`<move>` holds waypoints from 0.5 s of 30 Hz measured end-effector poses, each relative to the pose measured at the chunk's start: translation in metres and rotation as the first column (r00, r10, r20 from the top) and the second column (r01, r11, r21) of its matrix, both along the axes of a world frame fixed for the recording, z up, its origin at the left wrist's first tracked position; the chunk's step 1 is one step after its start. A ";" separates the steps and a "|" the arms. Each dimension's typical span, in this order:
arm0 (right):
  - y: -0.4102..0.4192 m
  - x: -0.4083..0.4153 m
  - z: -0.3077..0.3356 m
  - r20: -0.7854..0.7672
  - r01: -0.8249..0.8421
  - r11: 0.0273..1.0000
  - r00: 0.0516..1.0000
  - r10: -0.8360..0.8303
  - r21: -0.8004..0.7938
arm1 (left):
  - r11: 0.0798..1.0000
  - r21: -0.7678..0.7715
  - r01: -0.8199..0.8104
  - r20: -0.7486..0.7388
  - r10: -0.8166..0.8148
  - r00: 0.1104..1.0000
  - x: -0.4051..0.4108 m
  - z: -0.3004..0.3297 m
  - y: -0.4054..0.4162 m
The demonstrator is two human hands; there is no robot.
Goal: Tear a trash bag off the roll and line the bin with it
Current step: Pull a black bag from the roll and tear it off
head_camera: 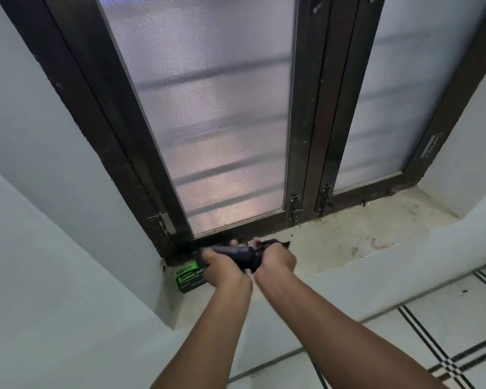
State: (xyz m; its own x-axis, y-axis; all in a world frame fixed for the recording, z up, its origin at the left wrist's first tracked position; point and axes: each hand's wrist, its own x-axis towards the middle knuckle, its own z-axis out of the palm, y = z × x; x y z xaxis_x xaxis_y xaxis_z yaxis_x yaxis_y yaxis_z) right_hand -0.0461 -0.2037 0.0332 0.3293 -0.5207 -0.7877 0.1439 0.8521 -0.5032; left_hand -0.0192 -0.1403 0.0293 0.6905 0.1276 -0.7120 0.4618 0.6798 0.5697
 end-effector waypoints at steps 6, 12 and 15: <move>-0.064 -0.022 0.003 0.015 0.106 0.994 0.994 -0.106 0.004 | 0.996 0.021 -0.091 0.000 0.091 0.996 0.028 -0.001 0.040; -0.055 -0.020 -0.005 0.106 -0.290 0.946 0.946 0.306 -0.143 | 0.896 0.184 0.404 0.090 -0.424 0.901 0.021 -0.007 0.030; -0.060 -0.012 -0.019 -0.046 -0.439 0.862 0.896 0.442 -0.254 | 0.813 0.274 0.514 0.130 -0.561 0.818 0.017 -0.007 0.029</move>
